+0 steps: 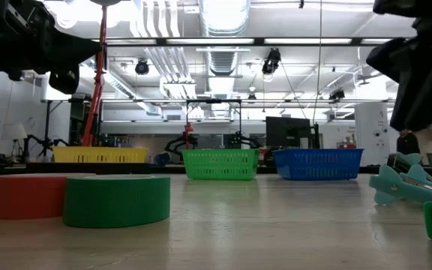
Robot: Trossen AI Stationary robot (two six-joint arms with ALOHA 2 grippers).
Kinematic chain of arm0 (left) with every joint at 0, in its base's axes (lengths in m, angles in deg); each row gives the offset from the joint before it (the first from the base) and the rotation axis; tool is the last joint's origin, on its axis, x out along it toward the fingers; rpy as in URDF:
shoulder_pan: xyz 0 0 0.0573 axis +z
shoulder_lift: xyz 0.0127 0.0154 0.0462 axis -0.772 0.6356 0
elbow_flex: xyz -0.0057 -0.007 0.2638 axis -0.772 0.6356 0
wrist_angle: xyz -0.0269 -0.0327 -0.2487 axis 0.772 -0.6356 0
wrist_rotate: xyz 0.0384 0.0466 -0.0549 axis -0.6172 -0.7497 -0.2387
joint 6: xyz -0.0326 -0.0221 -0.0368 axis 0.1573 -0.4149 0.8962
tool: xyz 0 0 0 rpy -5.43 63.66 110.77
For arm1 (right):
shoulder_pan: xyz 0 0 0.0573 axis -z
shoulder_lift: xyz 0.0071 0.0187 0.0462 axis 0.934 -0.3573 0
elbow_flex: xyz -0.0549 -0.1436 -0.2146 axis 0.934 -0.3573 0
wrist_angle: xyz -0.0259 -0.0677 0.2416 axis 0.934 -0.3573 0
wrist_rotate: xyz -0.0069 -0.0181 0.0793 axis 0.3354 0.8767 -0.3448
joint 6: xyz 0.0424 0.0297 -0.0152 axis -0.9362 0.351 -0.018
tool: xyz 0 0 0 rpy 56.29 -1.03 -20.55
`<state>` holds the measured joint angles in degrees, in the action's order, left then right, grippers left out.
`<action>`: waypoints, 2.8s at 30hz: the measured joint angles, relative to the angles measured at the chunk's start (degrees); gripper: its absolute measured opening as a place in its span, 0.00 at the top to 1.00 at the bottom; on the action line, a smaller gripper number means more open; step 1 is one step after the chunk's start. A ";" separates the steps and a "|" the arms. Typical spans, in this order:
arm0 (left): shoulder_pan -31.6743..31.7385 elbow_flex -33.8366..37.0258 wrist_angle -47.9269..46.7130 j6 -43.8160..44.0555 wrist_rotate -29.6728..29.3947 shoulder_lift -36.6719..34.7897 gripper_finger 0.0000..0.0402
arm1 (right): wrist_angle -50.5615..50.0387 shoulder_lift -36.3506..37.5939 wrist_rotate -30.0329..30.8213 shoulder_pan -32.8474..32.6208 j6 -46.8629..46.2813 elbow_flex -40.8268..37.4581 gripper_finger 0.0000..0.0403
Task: Pick and place Stapler, Stapler remover, tape
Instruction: Put the top light blue staple remover in the green basket
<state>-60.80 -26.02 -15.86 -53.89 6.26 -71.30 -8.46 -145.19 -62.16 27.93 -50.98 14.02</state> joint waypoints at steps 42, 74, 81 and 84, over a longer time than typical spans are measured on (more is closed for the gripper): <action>0.01 -0.01 -0.48 0.00 0.00 0.00 0.98 | -1.27 -3.03 0.48 -0.97 -7.76 -2.25 0.86; 0.00 0.00 -0.47 0.01 0.01 0.01 0.98 | 3.48 -3.05 4.44 -0.81 -8.98 -4.07 0.97; 0.01 -0.01 -0.47 0.00 0.00 0.00 0.98 | 3.48 -2.99 5.55 -0.68 -9.10 -4.09 0.98; 0.00 0.01 -0.46 0.00 0.01 0.00 0.98 | 3.46 -2.52 6.77 -0.60 -9.08 -4.15 0.98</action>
<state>-60.79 -26.01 -16.32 -53.89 6.27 -71.30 -5.00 -147.71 -55.39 27.32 -60.06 9.87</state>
